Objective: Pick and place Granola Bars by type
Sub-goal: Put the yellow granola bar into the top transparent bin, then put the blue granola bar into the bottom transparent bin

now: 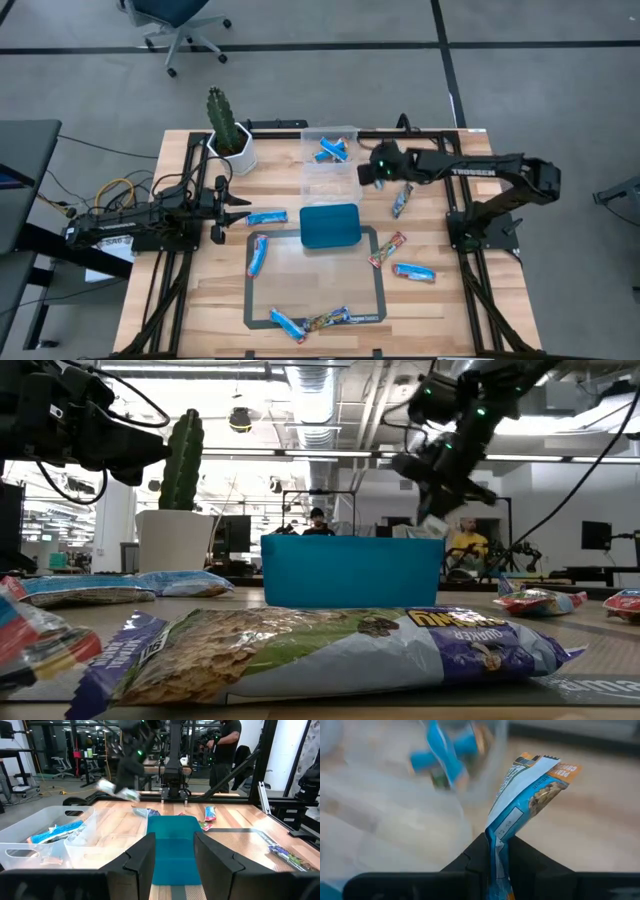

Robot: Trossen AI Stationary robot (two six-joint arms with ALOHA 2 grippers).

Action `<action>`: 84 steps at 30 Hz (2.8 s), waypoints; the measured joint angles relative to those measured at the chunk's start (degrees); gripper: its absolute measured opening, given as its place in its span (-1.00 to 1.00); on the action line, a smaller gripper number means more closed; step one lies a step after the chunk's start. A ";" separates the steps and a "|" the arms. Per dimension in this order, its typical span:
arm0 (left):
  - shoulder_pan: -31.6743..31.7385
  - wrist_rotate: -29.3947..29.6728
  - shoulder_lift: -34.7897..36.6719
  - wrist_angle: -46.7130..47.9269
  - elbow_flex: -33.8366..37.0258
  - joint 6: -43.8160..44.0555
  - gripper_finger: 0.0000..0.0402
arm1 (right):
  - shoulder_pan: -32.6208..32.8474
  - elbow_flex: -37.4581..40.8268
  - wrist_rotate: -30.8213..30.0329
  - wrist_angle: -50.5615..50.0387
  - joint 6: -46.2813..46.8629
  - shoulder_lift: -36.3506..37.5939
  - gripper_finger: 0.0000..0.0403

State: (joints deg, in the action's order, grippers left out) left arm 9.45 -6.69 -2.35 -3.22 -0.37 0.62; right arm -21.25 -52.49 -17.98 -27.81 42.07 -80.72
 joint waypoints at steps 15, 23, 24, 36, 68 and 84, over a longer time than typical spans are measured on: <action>0.00 0.01 -0.01 0.00 0.01 0.00 -0.37 | -6.34 -33.48 6.54 -8.70 -43.94 -20.43 -0.76; 0.01 0.01 0.00 0.00 0.01 0.00 -0.37 | -6.25 -46.98 7.59 -15.76 -53.80 -32.04 -0.76; -0.01 0.01 0.00 0.02 0.00 0.00 -0.37 | -6.27 -48.09 7.53 -16.75 -54.22 -33.04 -0.76; -0.01 0.01 -0.01 0.01 0.01 0.00 -0.37 | -6.27 -50.92 7.56 -18.76 -56.05 -34.83 -0.56; -0.01 -0.01 -0.01 0.02 -0.01 0.00 -0.37 | 0.24 -16.67 19.72 -14.12 -39.69 2.42 -0.24; -0.01 -0.01 0.00 0.01 0.00 0.00 -0.37 | 9.83 5.05 10.49 -33.42 -4.37 21.78 -0.23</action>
State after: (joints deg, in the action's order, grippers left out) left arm 9.43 -6.69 -2.35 -3.22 -0.37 0.62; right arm -11.42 -47.44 -7.49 -61.24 37.70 -58.94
